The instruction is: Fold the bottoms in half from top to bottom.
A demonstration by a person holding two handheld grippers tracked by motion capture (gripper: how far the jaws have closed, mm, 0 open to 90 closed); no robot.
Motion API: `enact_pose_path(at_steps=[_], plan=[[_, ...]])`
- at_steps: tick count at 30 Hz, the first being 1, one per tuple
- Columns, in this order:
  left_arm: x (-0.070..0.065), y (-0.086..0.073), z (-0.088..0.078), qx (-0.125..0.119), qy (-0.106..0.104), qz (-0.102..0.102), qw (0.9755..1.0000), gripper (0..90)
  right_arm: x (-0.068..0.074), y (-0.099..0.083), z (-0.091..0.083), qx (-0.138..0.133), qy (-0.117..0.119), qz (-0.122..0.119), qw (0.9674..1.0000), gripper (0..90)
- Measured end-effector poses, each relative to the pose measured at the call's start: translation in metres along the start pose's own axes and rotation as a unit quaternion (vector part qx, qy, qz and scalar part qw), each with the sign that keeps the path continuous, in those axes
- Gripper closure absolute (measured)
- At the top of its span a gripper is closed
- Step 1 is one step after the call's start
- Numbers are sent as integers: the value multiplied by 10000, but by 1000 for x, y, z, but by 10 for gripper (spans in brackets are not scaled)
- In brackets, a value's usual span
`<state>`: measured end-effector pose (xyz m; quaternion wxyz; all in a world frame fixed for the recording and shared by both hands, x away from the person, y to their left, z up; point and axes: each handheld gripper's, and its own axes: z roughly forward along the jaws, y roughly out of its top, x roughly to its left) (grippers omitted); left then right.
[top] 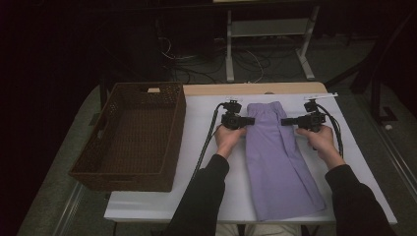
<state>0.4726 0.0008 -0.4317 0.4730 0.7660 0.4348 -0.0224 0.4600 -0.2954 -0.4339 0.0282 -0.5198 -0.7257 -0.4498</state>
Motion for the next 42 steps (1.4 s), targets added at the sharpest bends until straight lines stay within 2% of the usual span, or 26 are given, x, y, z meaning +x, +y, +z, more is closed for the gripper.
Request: enact_pose_path(at_steps=[13, 20, 28, 33, 42], plan=[[-15, -4, -24, -292, -439, 137, 9985, 882, 12, -12, -27, -457, 384, 112, 9982, 868], [-24, -7, -35, -381, -613, 244, 9971, 882, 18, -20, -36, -668, 471, 29, 9966, 868], [-34, -9, -42, -370, -698, 429, 9960, 882, 21, -28, -41, -700, 527, 38, 9961, 868], [-37, -12, -45, -369, -770, 468, 9952, 882, 23, -35, -44, -689, 587, 59, 9959, 867], [-44, -24, -53, -386, -892, 539, 9938, 882, 30, -44, -52, -703, 624, -155, 9955, 867]])
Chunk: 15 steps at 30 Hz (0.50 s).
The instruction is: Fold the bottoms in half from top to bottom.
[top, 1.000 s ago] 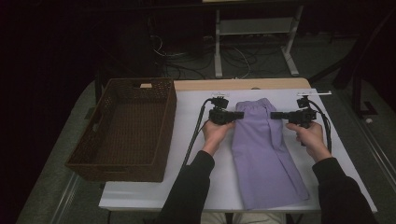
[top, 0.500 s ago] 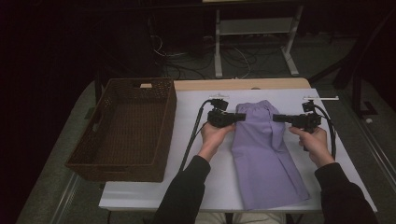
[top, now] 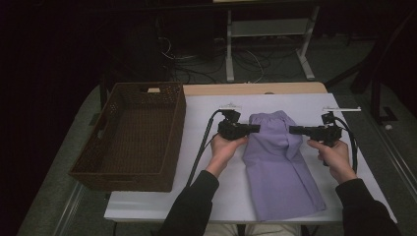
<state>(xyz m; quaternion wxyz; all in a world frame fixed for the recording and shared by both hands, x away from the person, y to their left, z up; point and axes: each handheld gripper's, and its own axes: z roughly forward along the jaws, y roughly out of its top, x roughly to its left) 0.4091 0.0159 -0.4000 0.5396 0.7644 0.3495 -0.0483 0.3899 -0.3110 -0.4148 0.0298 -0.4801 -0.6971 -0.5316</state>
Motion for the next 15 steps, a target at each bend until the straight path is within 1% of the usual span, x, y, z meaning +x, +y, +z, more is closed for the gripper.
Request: enact_pose_path(at_steps=[9, 15], plan=[[-13, -10, -4, 80, -116, 173, 9998, 881, 9, -8, -9, 42, -1, -91, 9999, 867], [-19, -21, -4, 213, -187, 257, 9993, 881, 11, -15, -12, 132, -1, -95, 9999, 867]])
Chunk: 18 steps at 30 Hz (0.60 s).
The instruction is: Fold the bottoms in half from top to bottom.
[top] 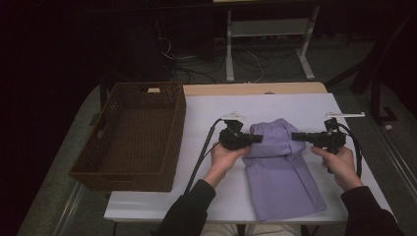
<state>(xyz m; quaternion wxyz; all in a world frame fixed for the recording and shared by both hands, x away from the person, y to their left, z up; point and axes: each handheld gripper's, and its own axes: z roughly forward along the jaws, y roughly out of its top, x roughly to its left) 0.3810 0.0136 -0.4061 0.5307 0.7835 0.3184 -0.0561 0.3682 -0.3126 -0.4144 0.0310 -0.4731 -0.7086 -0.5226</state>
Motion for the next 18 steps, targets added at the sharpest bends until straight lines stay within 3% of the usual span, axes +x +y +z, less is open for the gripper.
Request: enact_pose_path(at_steps=[18], plan=[[-21, -27, 4, 513, -134, 296, 9982, 881, 12, -29, -8, 509, -173, -81, 9985, 865]])
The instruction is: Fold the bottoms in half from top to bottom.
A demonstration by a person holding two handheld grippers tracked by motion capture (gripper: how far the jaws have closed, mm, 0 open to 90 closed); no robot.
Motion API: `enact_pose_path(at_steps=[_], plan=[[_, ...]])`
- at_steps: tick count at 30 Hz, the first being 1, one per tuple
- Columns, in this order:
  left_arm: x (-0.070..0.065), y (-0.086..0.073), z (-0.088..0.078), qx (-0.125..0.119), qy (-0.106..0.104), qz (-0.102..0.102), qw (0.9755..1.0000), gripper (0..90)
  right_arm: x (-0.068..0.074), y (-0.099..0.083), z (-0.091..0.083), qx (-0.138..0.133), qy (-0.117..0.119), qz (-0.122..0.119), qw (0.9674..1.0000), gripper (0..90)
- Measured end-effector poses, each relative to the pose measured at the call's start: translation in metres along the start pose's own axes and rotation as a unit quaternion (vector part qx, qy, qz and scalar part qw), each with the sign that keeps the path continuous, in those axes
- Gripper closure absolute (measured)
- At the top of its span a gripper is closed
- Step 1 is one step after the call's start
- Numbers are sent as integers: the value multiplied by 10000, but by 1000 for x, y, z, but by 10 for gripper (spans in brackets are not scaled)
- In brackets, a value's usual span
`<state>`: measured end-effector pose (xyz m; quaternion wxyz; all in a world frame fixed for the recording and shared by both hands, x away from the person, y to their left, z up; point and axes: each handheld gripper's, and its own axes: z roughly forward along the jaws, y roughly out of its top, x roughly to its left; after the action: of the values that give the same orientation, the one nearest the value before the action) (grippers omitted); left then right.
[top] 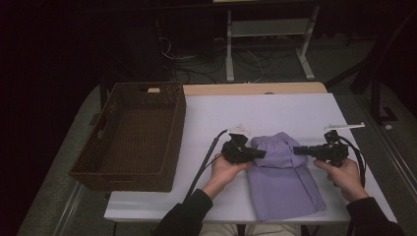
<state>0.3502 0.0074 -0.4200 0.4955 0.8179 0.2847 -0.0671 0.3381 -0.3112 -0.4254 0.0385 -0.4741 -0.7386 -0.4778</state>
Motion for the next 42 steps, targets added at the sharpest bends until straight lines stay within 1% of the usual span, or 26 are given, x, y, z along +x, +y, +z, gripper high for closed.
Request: enact_pose_path(at_steps=[2, 6, 8, 11, 15, 20, 22, 26, 28, 32, 35, 37, 40, 42], plan=[[-2, -4, -1, 98, -18, 26, 9999, 880, 2, -4, -1, 72, 6, -14, 10000, 864], [-7, -12, 0, 177, -63, 27, 9998, 879, 6, -10, -1, 193, -13, -55, 9998, 862], [-7, -16, 3, 203, -94, -16, 9997, 879, 8, -12, -1, 235, -28, -86, 9997, 860], [-7, -23, 6, 254, -154, -75, 9995, 878, 7, -16, 1, 335, -70, -65, 9994, 858], [-6, -27, 8, 349, -174, -94, 9992, 876, 6, -19, 2, 452, -78, -36, 9989, 857], [-2, -36, 12, 471, -228, -191, 9984, 876, 7, -24, 5, 664, -54, -59, 9978, 854], [-1, -39, 14, 481, -273, -257, 9981, 876, 7, -27, 6, 708, -55, -74, 9974, 853], [-2, -41, 16, 543, -312, -280, 9976, 876, 7, -32, 9, 874, -109, -86, 9961, 852], [-2, -43, 16, 532, -314, -302, 9976, 876, 7, -33, 10, 942, -137, -119, 9954, 851], [-3, -46, 17, 499, -319, -305, 9978, 876, 7, -33, 12, 992, -167, -137, 9948, 847], [-2, -46, 17, 494, -328, -308, 9978, 876, 8, -32, 11, 977, -150, -104, 9951, 825], [-2, -46, 16, 510, -340, -298, 9977, 875, 7, -31, 9, 926, -126, -86, 9956, 788], [-2, -46, 17, 500, -332, -284, 9978, 875, 7, -29, 3, 801, -175, -63, 9966, 724], [-2, -46, 17, 496, -327, -277, 9978, 875, 8, -27, -2, 665, -217, -62, 9975, 664]])
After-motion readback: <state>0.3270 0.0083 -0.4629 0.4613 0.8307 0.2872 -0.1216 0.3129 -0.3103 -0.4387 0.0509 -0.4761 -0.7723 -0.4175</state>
